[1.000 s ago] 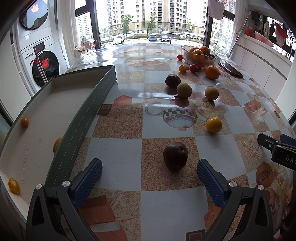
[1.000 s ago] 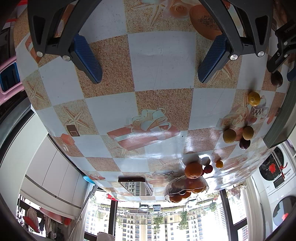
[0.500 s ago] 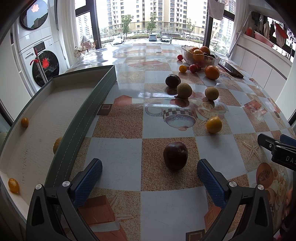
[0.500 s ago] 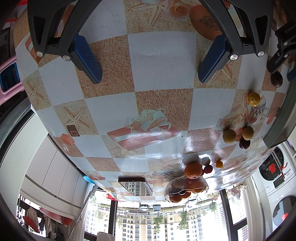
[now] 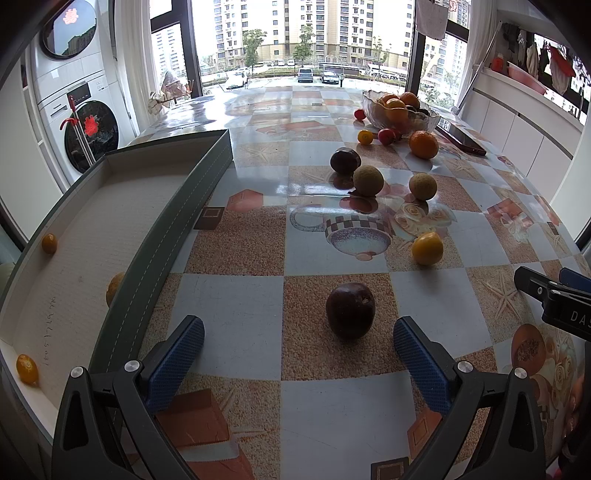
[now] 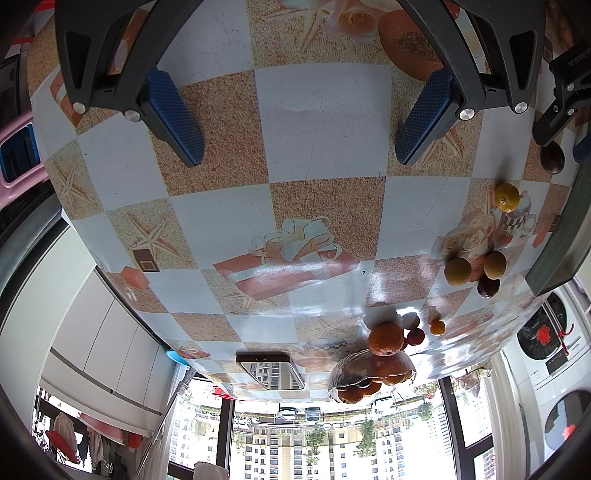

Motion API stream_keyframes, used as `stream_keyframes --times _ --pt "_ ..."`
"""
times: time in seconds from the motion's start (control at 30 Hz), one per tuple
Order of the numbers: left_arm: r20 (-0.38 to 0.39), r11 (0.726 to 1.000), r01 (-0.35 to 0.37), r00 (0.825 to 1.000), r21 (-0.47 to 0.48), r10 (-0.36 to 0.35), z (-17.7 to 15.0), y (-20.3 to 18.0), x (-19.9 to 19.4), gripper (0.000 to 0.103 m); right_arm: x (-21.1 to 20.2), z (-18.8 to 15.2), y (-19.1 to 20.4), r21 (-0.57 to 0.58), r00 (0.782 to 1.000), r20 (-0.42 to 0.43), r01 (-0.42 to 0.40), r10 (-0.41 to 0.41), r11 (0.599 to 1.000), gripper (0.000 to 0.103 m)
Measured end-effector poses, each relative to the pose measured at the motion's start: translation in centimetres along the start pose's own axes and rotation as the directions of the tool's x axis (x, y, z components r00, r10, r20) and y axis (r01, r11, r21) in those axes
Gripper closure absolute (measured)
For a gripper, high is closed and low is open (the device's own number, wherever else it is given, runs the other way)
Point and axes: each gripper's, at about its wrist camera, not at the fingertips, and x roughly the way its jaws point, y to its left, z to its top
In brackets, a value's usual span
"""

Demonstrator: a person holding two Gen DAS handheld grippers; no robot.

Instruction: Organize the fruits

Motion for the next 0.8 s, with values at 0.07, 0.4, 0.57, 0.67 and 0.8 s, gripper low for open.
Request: stream_keyframes --times 0.07,0.4,0.57,0.67,0.8 --pt "0.000 1.000 0.000 1.000 0.000 0.000 0.0 0.0 0.0 0.000 0.0 0.0 0.0 0.000 1.000 0.000 0.000 0.000 1.000 0.000" --pt "-0.003 1.000 0.004 1.000 -0.002 -0.004 0.1 0.1 0.1 0.000 0.0 0.0 0.0 0.000 1.000 0.000 0.000 0.000 1.000 0.000" --pt "-0.016 1.000 0.004 1.000 0.000 -0.004 0.3 0.0 0.2 0.000 0.0 0.0 0.0 0.000 1.000 0.000 0.000 0.000 1.000 0.000" --pt "-0.046 1.000 -0.002 0.999 0.004 0.002 0.8 -0.2 0.3 0.000 0.0 0.0 0.0 0.000 1.000 0.000 0.000 0.000 1.000 0.000" --pt "-0.064 1.000 -0.016 0.998 0.017 0.017 1.5 -0.9 0.7 0.000 0.0 0.0 0.0 0.000 1.000 0.000 0.000 0.000 1.000 0.000"
